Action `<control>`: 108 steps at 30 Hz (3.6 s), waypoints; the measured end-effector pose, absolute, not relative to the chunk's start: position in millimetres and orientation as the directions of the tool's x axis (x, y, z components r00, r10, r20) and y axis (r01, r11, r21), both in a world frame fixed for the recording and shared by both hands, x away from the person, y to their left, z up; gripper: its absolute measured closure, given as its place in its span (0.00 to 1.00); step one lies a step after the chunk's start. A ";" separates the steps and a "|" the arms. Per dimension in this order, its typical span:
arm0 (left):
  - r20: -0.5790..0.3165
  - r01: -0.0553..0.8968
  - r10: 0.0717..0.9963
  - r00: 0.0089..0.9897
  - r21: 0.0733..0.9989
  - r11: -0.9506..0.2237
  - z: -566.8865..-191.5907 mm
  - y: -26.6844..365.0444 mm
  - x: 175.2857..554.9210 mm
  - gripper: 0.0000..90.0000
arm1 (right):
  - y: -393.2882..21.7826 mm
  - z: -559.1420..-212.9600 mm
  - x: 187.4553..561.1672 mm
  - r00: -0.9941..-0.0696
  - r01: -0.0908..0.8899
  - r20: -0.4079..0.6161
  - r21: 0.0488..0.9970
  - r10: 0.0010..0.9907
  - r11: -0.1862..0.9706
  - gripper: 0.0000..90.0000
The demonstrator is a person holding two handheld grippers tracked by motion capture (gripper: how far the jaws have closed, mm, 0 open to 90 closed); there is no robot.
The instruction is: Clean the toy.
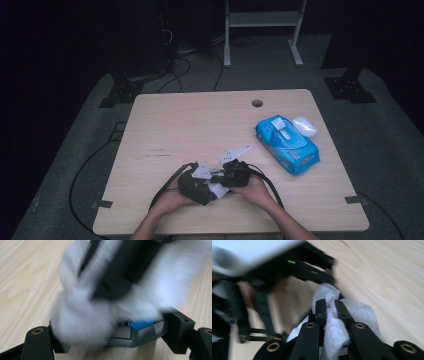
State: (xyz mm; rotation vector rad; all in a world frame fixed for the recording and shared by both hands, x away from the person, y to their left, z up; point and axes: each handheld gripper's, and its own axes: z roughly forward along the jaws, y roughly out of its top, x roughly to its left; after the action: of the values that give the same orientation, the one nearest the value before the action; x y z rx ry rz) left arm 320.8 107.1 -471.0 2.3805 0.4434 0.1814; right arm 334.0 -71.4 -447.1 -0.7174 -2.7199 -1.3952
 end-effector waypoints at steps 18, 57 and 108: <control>0.024 0.259 0.363 0.931 0.655 -0.710 -470.2 108.1 319.8 0.26 | -67.6 -454.4 318.0 -0.922 0.338 0.145 0.751 0.359 0.567 0.91; 0.027 0.254 0.360 0.932 0.661 -0.707 -471.5 107.9 320.1 0.26 | -125.0 -451.7 301.4 -0.896 0.298 0.009 0.751 0.443 0.589 0.91; 0.033 0.247 0.355 0.934 0.659 -0.710 -471.4 109.0 319.8 0.26 | -167.4 -462.2 330.8 -0.779 0.471 0.091 0.738 0.620 0.483 0.91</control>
State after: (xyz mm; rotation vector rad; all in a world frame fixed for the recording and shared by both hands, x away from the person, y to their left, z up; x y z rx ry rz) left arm 319.8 109.0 -471.4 2.3934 0.4246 0.2050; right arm 330.8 -167.4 -462.2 -1.0654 -2.8633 -1.3251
